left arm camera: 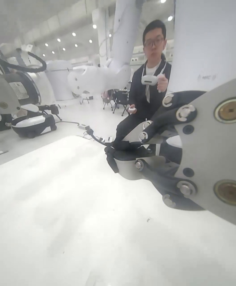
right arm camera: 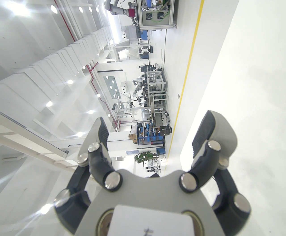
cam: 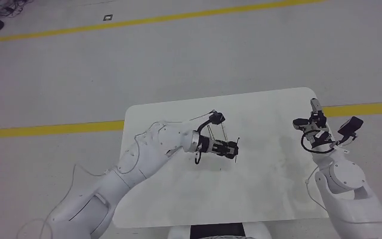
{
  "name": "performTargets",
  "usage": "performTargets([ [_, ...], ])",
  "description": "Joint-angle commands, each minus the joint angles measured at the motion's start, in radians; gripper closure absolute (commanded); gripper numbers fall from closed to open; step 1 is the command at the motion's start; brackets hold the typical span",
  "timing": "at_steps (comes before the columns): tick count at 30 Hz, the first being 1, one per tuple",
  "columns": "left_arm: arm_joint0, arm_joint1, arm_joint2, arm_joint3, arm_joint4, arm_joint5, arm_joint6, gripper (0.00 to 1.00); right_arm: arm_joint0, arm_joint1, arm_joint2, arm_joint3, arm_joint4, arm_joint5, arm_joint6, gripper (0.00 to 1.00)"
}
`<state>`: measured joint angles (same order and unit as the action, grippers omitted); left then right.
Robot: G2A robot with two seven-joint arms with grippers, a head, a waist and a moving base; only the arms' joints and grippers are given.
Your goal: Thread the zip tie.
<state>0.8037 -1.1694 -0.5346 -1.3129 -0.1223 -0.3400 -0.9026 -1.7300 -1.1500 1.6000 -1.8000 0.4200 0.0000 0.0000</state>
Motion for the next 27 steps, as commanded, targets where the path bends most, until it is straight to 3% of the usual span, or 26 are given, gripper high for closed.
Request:
performTargets([
  [1, 0.011, 0.005, -0.004, -0.018, 0.036, 0.000, 0.015, 1.00, 0.000, 0.000, 0.000, 0.000, 0.000, 0.000, 0.000, 0.00],
  [7, 0.034, 0.018, -0.020, -0.047, 0.075, 0.015, 0.037, 1.00, 0.000, 0.000, 0.000, 0.000, 0.000, 0.000, 0.000, 0.00],
  [22, 0.034, 0.018, -0.020, -0.047, 0.075, 0.015, 0.037, 1.00, 0.000, 0.000, 0.000, 0.000, 0.000, 0.000, 0.000, 0.00],
  [27, 0.034, 0.018, -0.020, -0.047, 0.075, 0.015, 0.037, 1.00, 0.004, 0.004, -0.010, 0.023, -0.097, -0.088, 0.126, 0.00],
])
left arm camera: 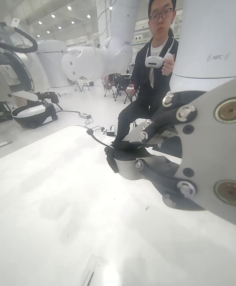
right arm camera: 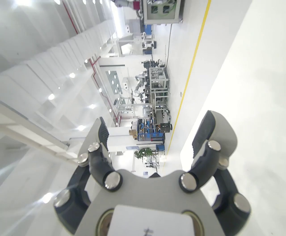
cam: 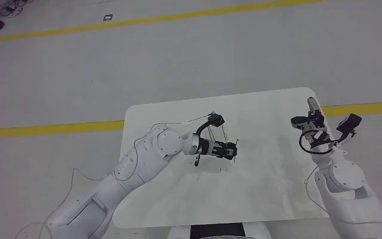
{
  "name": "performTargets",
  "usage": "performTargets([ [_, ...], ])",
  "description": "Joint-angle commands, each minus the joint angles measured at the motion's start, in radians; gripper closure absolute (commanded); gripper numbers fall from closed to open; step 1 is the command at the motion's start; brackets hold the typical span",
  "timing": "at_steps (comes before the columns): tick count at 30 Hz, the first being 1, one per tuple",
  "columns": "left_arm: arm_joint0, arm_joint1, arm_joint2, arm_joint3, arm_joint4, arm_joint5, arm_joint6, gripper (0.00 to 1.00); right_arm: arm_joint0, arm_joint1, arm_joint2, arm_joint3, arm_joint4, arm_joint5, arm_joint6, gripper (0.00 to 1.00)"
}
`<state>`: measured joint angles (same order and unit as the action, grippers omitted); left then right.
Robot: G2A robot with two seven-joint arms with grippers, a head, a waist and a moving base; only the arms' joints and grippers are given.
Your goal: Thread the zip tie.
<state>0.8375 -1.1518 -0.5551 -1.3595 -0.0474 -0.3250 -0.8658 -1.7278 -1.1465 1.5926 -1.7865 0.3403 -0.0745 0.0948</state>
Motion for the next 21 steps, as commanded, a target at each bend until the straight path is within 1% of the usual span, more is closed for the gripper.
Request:
performTargets([
  [1, 0.000, 0.000, 0.000, 0.000, 0.000, 0.000, 0.000, 1.00, 0.003, 0.002, -0.004, 0.016, -0.037, -0.028, 0.054, 0.00],
  [6, 0.000, 0.000, 0.000, 0.000, 0.000, 0.000, 0.000, 1.00, 0.003, 0.010, -0.024, 0.033, -0.149, -0.132, 0.218, 0.00],
  [8, 0.000, 0.000, 0.000, 0.000, 0.000, 0.000, 0.000, 1.00, 0.001, 0.013, -0.033, 0.035, -0.196, -0.186, 0.282, 0.00],
  [11, 0.000, 0.000, 0.000, 0.000, 0.000, 0.000, 0.000, 1.00, 0.001, 0.016, -0.042, 0.036, -0.230, -0.225, 0.344, 0.00],
  [13, 0.000, 0.000, 0.000, 0.000, 0.000, 0.000, 0.000, 1.00, 0.000, 0.019, -0.043, 0.030, -0.252, -0.266, 0.376, 0.00],
  [21, 0.000, 0.000, 0.000, 0.000, 0.000, 0.000, 0.000, 1.00, 0.000, 0.019, -0.042, 0.029, -0.254, -0.266, 0.374, 0.00],
])
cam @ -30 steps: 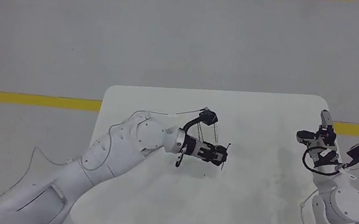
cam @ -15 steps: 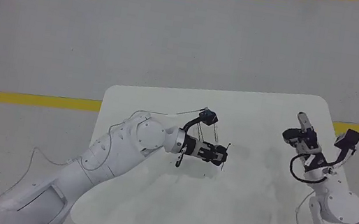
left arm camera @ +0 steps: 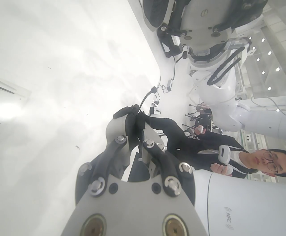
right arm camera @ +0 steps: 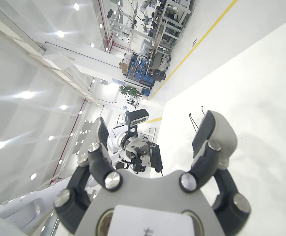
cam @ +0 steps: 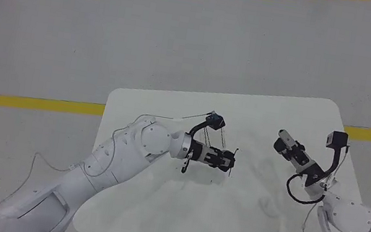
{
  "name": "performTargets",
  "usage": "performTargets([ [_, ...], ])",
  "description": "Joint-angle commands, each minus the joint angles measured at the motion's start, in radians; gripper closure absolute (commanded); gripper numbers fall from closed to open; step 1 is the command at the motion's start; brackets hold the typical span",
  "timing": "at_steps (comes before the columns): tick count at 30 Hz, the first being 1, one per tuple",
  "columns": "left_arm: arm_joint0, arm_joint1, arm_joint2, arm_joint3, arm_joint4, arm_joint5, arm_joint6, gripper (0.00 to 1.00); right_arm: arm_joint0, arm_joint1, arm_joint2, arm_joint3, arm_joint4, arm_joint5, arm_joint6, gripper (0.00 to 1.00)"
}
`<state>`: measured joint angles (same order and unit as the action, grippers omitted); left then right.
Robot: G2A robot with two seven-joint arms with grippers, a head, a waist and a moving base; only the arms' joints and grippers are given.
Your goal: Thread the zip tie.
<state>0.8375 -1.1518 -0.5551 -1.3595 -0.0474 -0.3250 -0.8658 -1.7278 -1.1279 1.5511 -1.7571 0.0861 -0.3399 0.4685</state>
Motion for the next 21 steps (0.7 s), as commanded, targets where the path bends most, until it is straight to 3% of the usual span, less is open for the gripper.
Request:
performTargets([
  [1, 0.000, 0.000, 0.000, 0.000, 0.000, 0.000, 0.000, 1.00, 0.000, 0.000, 0.000, 0.000, 0.000, 0.000, 0.000, 0.00],
  [6, 0.010, 0.000, -0.001, -0.003, -0.008, -0.006, 0.009, 1.00, 0.000, 0.000, 0.000, 0.000, 0.000, 0.000, 0.000, 0.00],
  [10, 0.018, 0.005, -0.022, -0.013, -0.084, -0.015, -0.040, 1.00, 0.002, -0.001, -0.005, -0.005, -0.005, 0.000, -0.003, 0.00],
  [16, 0.043, 0.008, -0.080, -0.044, -0.249, -0.015, -0.178, 1.00, 0.034, -0.004, -0.053, -0.018, -0.046, 0.000, 0.024, 0.00],
  [21, 0.077, -0.004, -0.156, -0.041, -0.371, -0.015, -0.302, 1.00, 0.058, -0.006, -0.080, -0.043, -0.065, 0.000, 0.041, 0.00],
])
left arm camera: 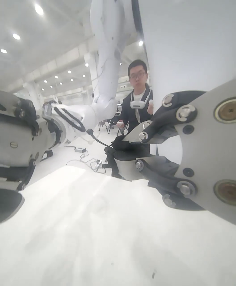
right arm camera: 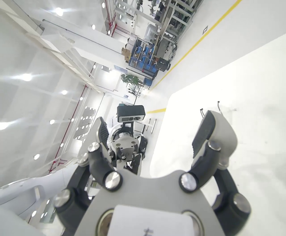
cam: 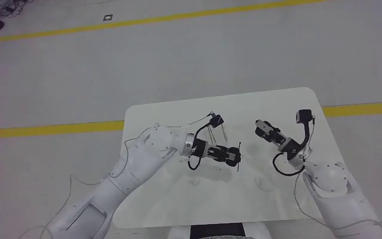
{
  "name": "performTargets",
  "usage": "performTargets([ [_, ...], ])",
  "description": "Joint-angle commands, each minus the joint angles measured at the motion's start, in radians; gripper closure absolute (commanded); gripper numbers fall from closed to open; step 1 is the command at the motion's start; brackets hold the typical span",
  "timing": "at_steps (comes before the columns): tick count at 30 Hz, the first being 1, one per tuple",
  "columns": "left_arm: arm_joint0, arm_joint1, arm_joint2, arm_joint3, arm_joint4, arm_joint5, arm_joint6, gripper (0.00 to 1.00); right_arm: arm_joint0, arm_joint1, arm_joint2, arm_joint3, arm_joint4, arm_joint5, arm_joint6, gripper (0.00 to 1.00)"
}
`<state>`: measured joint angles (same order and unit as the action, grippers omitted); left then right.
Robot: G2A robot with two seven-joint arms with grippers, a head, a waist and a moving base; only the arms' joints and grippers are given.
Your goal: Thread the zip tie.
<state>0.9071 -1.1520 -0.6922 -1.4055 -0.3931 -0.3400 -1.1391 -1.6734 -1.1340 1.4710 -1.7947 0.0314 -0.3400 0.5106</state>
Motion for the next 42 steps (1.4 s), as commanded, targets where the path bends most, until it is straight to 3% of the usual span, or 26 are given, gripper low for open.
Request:
performTargets([
  [1, 0.013, -0.007, -0.032, 0.014, -0.033, 0.000, -0.045, 1.00, 0.003, 0.000, 0.000, -0.005, -0.010, 0.000, -0.001, 0.00],
  [4, 0.025, -0.020, -0.061, 0.042, -0.052, 0.000, -0.101, 1.00, 0.003, 0.000, 0.000, -0.005, -0.010, 0.000, -0.001, 0.00],
  [13, 0.030, -0.022, -0.062, 0.046, -0.049, 0.002, -0.091, 1.00, 0.003, 0.000, 0.000, -0.005, -0.010, 0.000, -0.001, 0.00],
  [17, 0.043, -0.024, -0.062, 0.068, -0.180, 0.014, -0.145, 1.00, 0.005, -0.001, -0.010, -0.014, -0.016, 0.000, -0.008, 0.00],
  [22, 0.024, -0.032, -0.054, 0.122, -0.305, 0.023, -0.244, 1.00, 0.011, 0.001, -0.019, -0.028, -0.032, 0.000, 0.019, 0.00],
  [28, 0.000, -0.038, 0.003, 0.142, -0.428, 0.018, -0.251, 1.00, 0.024, 0.004, -0.025, -0.034, -0.031, 0.000, 0.055, 0.00],
  [38, -0.046, -0.023, 0.110, 0.160, -0.569, 0.000, -0.251, 1.00, 0.022, 0.008, -0.019, -0.051, -0.017, 0.000, 0.073, 0.00],
  [42, -0.057, -0.016, 0.133, 0.162, -0.604, 0.000, -0.251, 1.00, 0.021, 0.009, -0.017, -0.054, -0.009, 0.000, 0.077, 0.00],
])
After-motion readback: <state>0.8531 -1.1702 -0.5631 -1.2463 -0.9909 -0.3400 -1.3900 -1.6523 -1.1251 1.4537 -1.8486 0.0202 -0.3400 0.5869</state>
